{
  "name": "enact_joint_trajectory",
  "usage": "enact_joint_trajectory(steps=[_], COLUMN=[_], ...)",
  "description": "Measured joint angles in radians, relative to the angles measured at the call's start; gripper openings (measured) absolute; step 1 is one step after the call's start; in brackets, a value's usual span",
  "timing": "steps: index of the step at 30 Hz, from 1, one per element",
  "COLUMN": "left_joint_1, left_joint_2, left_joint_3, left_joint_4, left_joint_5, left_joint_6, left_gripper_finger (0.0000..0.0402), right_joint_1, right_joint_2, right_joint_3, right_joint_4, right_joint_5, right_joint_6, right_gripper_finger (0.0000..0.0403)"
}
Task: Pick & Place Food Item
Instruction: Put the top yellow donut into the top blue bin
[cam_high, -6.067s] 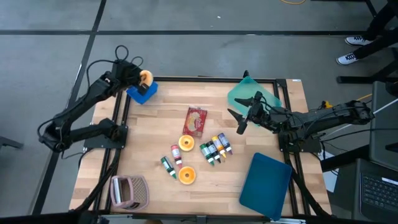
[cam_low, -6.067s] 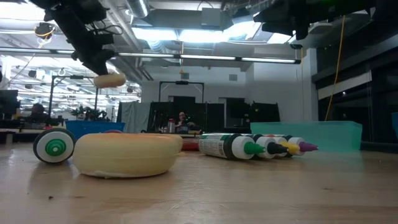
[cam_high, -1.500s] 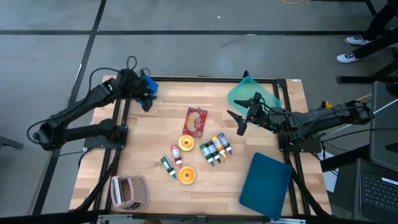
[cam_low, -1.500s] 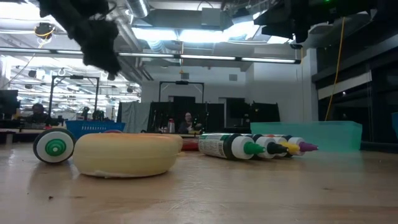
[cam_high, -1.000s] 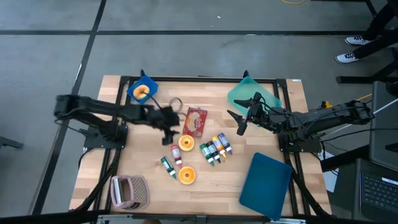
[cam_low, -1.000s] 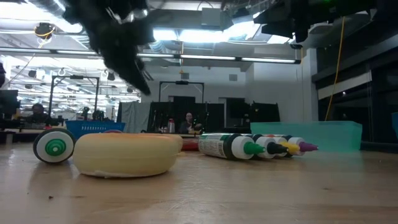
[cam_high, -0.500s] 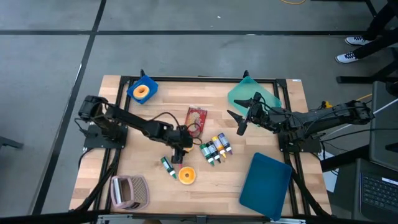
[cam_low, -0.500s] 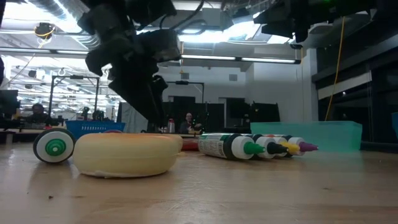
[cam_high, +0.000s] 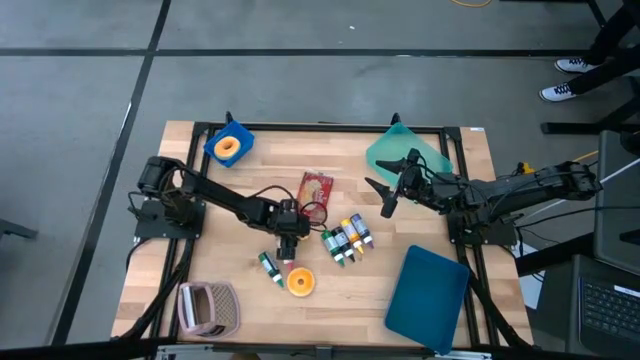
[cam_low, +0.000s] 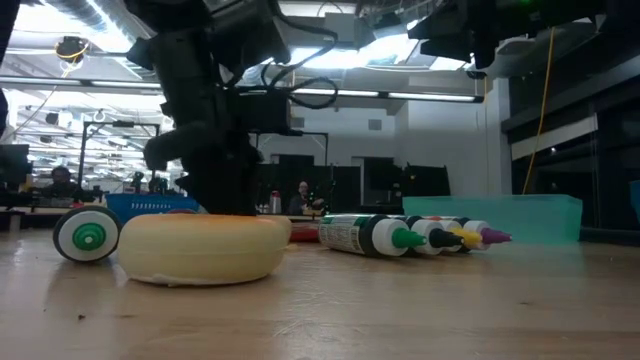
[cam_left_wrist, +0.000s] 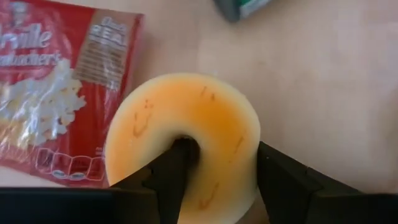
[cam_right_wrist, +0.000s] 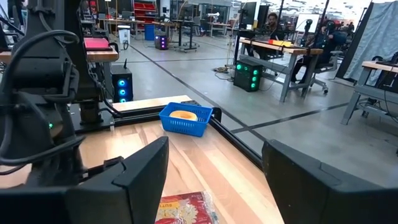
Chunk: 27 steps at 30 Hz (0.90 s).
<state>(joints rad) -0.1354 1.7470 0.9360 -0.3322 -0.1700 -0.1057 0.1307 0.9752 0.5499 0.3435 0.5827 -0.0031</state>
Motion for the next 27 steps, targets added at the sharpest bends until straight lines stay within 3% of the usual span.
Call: enact_joint_trajectory(steps=[5,9,13,16,18,23,27], left_joint_1=[0.002,0.002,-0.003,-0.019,-0.026,0.016,0.117], left_joint_2=[-0.003,-0.016,-0.047,-0.093,-0.135,-0.292,-0.445], left_joint_3=[-0.001,0.004,0.038,0.068,0.081,0.081,0.063], left_joint_4=[-0.006,-0.018,-0.021,-0.02,-0.013,-0.068,-0.102], left_joint_5=[-0.066,-0.02,0.075,0.082,0.045,-0.179,-0.229], left_joint_6=[0.011,0.011,0.006,0.022,0.044,0.075,0.114], left_gripper_finger=[0.01,0.002,0.0016,0.0015,0.0011,0.001,0.0012], right_joint_1=[0.0,0.0,0.0,0.0,0.0,0.0,0.0], right_joint_2=[0.0,0.0,0.0,0.0,0.0,0.0,0.0], right_joint_3=[0.0,0.0,0.0,0.0,0.0,0.0,0.0], right_joint_4=[0.0,0.0,-0.001,-0.007,-0.01,-0.01,-0.014], right_joint_5=[0.0,0.0,0.0,0.0,0.0,-0.008,-0.023], right_joint_6=[0.004,0.004,0.004,0.006,0.013,0.016,0.021], right_gripper_finger=[0.0254,0.0254,0.0254,0.0254,0.0254,0.0254,0.0254])
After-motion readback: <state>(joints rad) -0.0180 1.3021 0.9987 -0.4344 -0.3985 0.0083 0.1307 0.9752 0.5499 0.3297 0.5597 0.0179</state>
